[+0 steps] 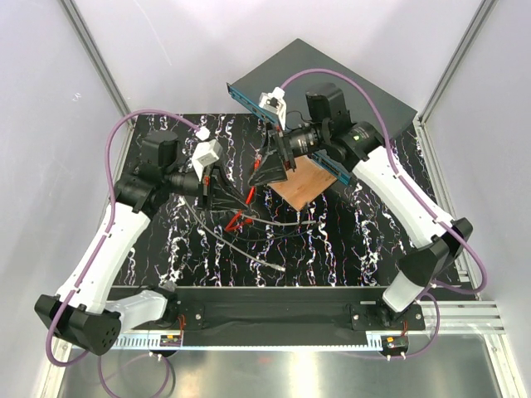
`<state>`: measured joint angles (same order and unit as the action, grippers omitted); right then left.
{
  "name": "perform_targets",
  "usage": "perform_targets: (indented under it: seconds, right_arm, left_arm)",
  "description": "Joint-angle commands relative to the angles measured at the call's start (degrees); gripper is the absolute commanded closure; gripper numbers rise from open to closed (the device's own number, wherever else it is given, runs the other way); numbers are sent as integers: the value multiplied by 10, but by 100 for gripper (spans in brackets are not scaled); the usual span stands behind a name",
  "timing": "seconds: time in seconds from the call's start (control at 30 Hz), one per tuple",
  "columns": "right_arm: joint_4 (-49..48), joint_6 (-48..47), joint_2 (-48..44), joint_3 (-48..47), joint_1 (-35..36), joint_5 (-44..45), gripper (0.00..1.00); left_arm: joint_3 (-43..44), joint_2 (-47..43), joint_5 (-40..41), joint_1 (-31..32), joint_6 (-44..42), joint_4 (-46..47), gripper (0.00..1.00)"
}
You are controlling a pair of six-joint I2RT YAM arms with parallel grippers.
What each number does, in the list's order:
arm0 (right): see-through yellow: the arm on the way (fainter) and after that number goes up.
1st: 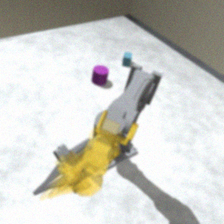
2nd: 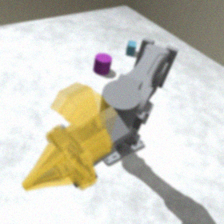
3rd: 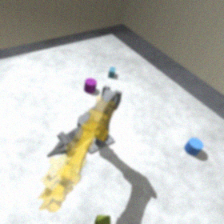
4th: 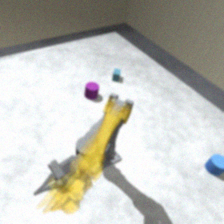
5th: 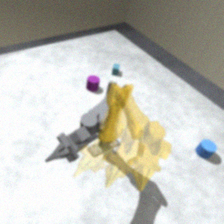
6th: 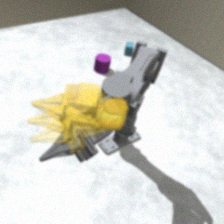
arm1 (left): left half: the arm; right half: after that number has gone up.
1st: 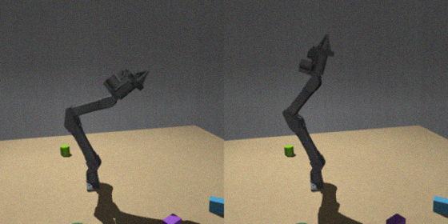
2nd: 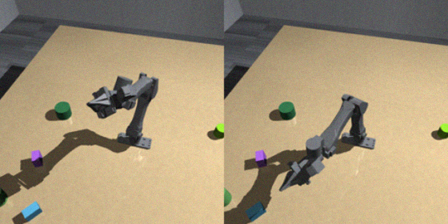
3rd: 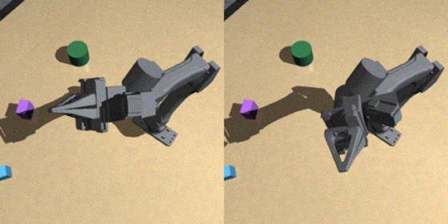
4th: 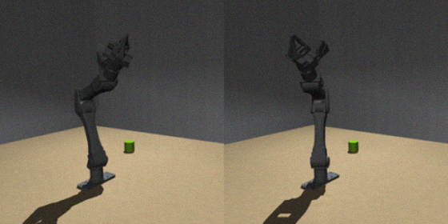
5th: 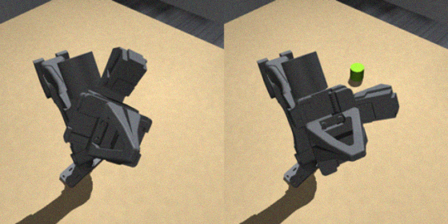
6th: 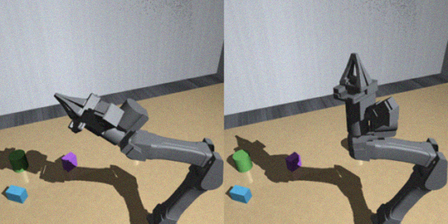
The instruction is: Insert the plug into the switch port
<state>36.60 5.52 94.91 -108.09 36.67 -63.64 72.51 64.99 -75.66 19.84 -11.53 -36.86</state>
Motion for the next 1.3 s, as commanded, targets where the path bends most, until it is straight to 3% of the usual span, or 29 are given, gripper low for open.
perform_targets:
  seconds: [0.0,0.1,0.13,0.17,0.2,0.23,0.33,0.47,0.57,0.63,0.67,0.87,0.9,0.93,1.0,1.03,1.07,1.1,1.17,1.27]
  right_arm:
    - [-74,74,4,2,10,-25,41]
    - [-126,137,10,15,9,-35,65]
    - [-159,155,12,19,10,-46,85]
    - [-173,185,15,26,9,-51,95]
    - [-186,196,16,29,8,-54,100]
    - [-197,203,17,31,9,-61,100]
    - [-204,217,17,37,8,-82,100]
    - [-214,223,6,67,9,-97,100]
    - [-188,187,4,89,8,-96,100]
    - [-174,179,4,93,8,-102,100]
    - [-172,178,5,95,8,-105,100]
    - [-204,227,1,108,9,-143,100]
    - [-225,257,-2,115,10,-153,100]
    - [-313,301,-4,126,12,-169,100]
    - [-493,536,-14,185,17,-175,100]
    - [-708,632,-7,204,17,-162,100]
    - [-791,773,4,212,17,-154,100]
    - [-860,807,16,206,17,-147,100]
    - [-849,789,30,191,17,-145,100]
    - [-833,788,49,183,16,-145,100]
  left_arm:
    - [-12,-1,7,0,34,76,92]
    - [-24,0,27,1,52,106,90]
    - [-25,0,31,0,54,111,90]
    - [-24,0,37,1,52,108,89]
    - [-24,0,38,0,48,103,84]
    - [-22,-1,42,-1,40,94,73]
    - [-21,-21,53,-37,-13,29,57]
    - [-20,-25,79,-134,-129,-44,44]
    - [18,27,117,-191,-371,-175,43]
    - [40,57,139,-197,-485,-271,43]
    - [41,84,165,-197,-587,-294,43]
    - [-2,132,198,-197,-653,-215,40]
    - [1,143,198,-197,-658,-214,39]
    - [8,159,198,-197,-662,-218,39]
    - [28,174,182,-197,-664,-235,38]
    - [31,180,167,-197,-673,-270,22]
    - [29,177,162,-197,-710,-294,16]
    - [10,175,159,-197,-740,-320,12]
    - [-24,151,182,-186,-818,-385,9]
    - [-106,101,184,-182,-849,-379,9]
